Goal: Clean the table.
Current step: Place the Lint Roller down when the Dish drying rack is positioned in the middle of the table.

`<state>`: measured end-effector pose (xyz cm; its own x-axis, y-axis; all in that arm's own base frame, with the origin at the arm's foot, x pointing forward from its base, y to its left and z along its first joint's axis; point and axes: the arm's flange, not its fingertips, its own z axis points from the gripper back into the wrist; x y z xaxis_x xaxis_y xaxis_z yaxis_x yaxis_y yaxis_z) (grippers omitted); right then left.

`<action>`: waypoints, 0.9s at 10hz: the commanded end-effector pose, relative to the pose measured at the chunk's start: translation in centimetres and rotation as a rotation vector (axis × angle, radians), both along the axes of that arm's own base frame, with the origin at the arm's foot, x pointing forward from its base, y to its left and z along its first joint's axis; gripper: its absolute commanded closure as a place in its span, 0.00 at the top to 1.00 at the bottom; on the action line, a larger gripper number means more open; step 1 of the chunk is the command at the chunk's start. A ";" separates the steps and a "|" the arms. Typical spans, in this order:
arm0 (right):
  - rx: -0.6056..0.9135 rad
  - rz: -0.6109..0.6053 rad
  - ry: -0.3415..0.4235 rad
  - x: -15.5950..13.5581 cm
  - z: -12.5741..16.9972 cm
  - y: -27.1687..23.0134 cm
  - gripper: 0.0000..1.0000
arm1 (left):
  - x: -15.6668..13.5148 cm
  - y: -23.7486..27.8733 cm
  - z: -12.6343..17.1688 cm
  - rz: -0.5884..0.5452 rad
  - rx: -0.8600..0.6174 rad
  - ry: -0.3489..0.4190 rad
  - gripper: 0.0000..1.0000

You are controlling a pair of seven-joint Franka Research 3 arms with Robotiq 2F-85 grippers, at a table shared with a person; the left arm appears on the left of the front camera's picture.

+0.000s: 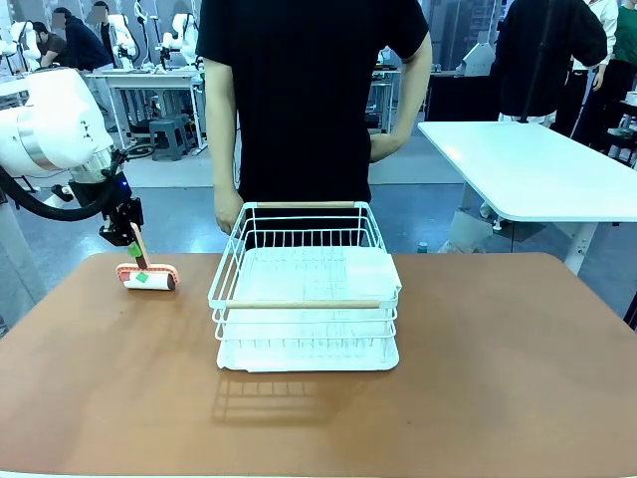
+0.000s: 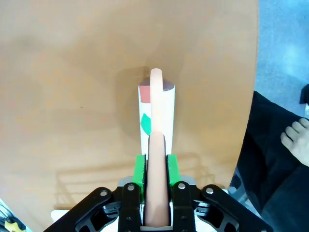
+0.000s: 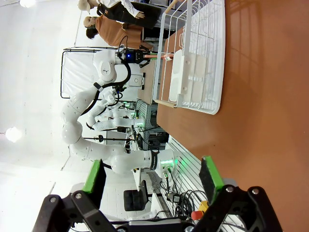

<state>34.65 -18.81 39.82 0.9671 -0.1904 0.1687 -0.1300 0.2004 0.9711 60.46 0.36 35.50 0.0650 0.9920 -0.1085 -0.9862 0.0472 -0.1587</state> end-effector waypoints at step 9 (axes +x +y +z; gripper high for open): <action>0.012 -0.001 -0.017 -0.1 0.2 0.1 1.00 | -8.8 -2.0 7.9 0.001 0.023 -0.163 1.00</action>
